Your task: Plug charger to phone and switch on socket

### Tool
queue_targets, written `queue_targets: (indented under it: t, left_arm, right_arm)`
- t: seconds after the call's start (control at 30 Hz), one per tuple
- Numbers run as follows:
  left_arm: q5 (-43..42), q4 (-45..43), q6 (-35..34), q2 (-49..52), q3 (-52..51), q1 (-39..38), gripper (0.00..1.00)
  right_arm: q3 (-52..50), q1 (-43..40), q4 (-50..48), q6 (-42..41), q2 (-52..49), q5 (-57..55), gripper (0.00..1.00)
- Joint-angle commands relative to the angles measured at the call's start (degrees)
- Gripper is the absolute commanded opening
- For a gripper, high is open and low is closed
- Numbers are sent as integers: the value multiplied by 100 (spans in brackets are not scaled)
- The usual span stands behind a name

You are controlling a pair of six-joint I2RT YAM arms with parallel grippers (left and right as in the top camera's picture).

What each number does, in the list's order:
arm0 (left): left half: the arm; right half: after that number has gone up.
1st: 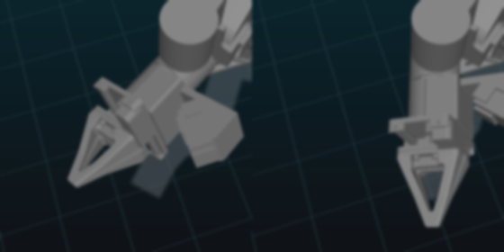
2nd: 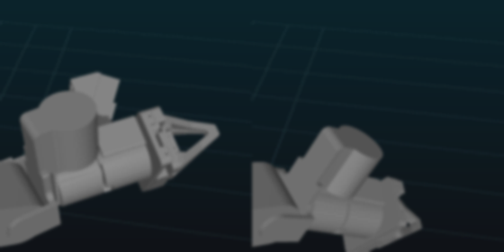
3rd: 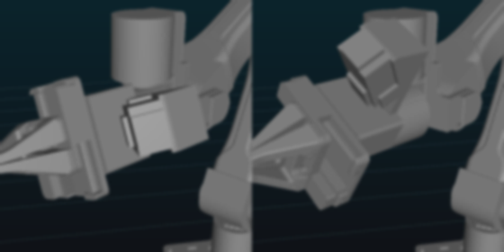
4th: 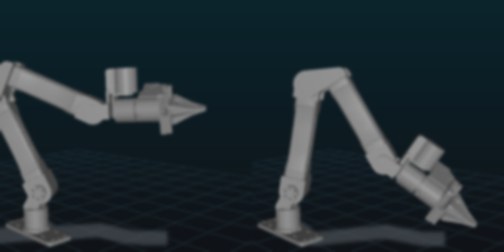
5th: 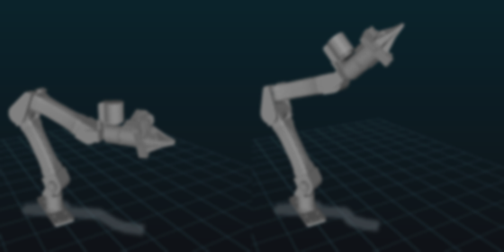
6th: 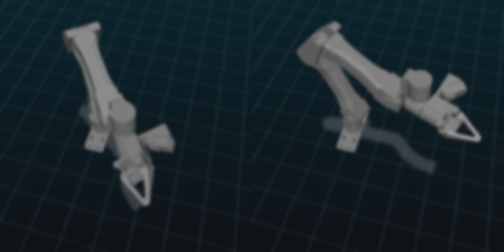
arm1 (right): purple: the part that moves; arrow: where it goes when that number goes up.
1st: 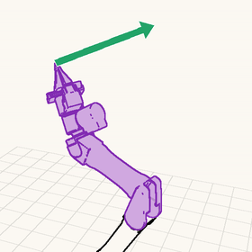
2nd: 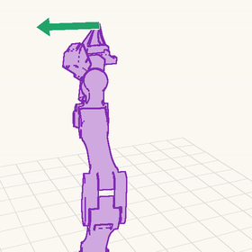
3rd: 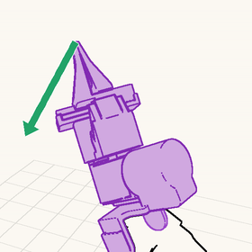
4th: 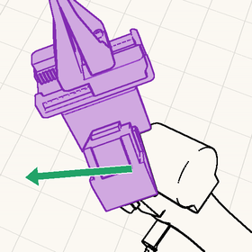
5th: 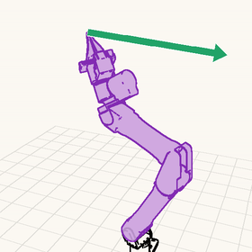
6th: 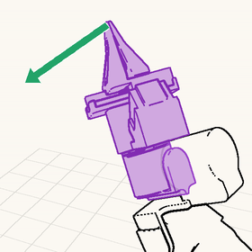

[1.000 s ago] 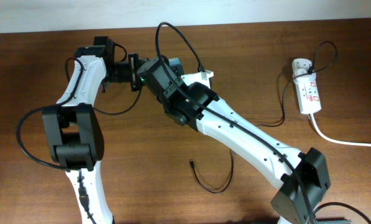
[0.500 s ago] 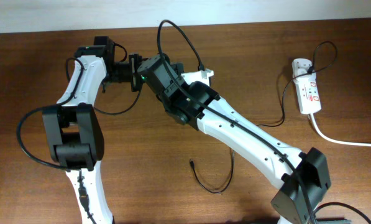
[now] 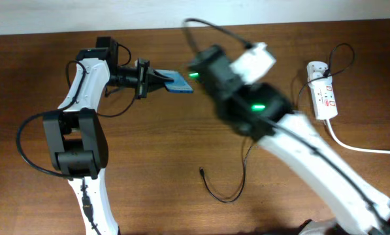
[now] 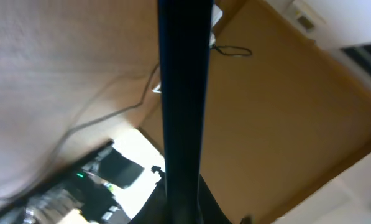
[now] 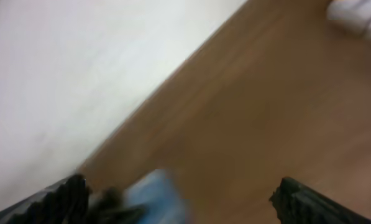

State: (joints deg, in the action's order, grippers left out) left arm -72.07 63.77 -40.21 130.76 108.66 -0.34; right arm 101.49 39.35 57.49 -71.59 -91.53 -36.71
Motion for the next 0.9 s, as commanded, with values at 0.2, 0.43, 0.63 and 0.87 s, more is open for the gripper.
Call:
queue_targets:
  t: [0.2, 0.43, 0.63, 0.87]
  left_arm:
    - [-1117, -420, 3585, -153, 103, 24, 0]
    - [1827, -887, 3635, -1528, 103, 234, 0]
    - [3362, -621, 2861, -1569, 101, 417, 0]
    - [3355, -608, 2865, -1569, 101, 470, 0]
  right_arm:
    - [63, -1886, 2505, 2983, 721, 2201, 98]
    - [-74, -1834, 3545, 2988, -116, 3008, 98]
    - [-1117, -461, 2824, 4166, -857, 3442, 98]
    - [-2450, -79, 997, 4262, -931, 4295, 98]
